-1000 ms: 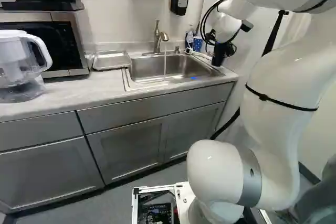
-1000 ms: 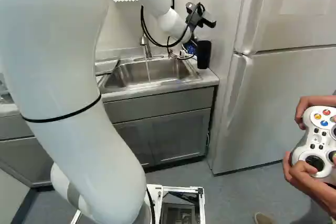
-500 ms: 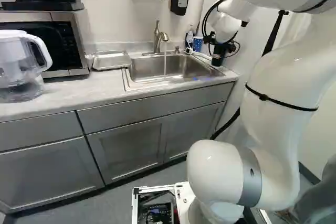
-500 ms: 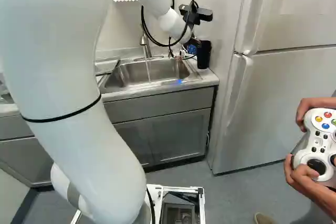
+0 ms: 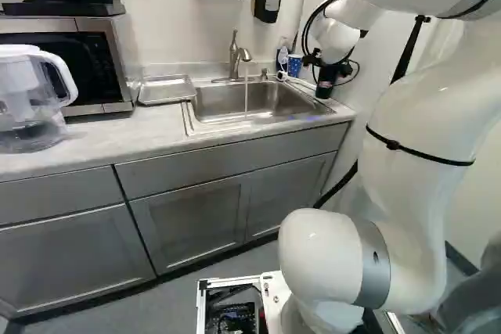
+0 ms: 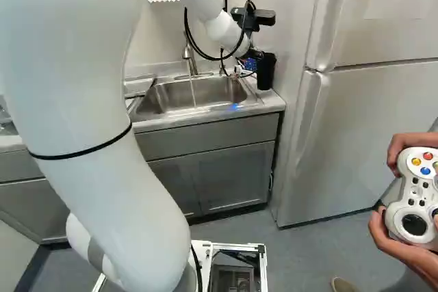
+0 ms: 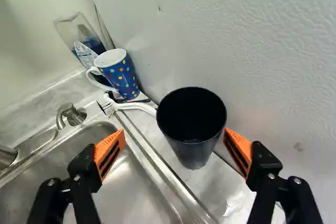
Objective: Rinse the cup and place it in the tray
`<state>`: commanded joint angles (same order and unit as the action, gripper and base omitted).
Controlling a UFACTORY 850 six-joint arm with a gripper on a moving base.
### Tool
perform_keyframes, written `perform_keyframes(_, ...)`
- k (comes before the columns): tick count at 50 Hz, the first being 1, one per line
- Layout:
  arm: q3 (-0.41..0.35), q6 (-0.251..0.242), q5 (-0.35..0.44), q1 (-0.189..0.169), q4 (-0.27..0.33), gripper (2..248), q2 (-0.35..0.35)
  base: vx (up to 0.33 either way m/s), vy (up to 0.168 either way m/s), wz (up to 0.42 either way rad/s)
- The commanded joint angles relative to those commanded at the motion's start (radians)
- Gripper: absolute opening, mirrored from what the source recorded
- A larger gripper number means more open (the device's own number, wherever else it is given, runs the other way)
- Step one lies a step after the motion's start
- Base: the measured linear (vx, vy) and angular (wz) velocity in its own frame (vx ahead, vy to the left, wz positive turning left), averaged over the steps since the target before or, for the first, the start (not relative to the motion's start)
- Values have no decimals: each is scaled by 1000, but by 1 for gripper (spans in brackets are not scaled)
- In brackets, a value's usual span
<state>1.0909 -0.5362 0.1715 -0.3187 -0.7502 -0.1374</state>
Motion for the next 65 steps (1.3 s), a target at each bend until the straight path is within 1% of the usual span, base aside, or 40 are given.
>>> perform_keyframes(16,-6,0,8,1,-42,247,-12,0,0,0)
perform_keyframes(35,-14,0,41,3,-121,247,-34,0,0,0)
perform_keyframes(37,-14,0,41,3,-122,247,-34,0,0,0)
perform_keyframes(51,-16,0,67,6,-188,247,-32,0,0,0)
perform_keyframes(65,-26,0,93,17,-254,247,-24,0,0,0)
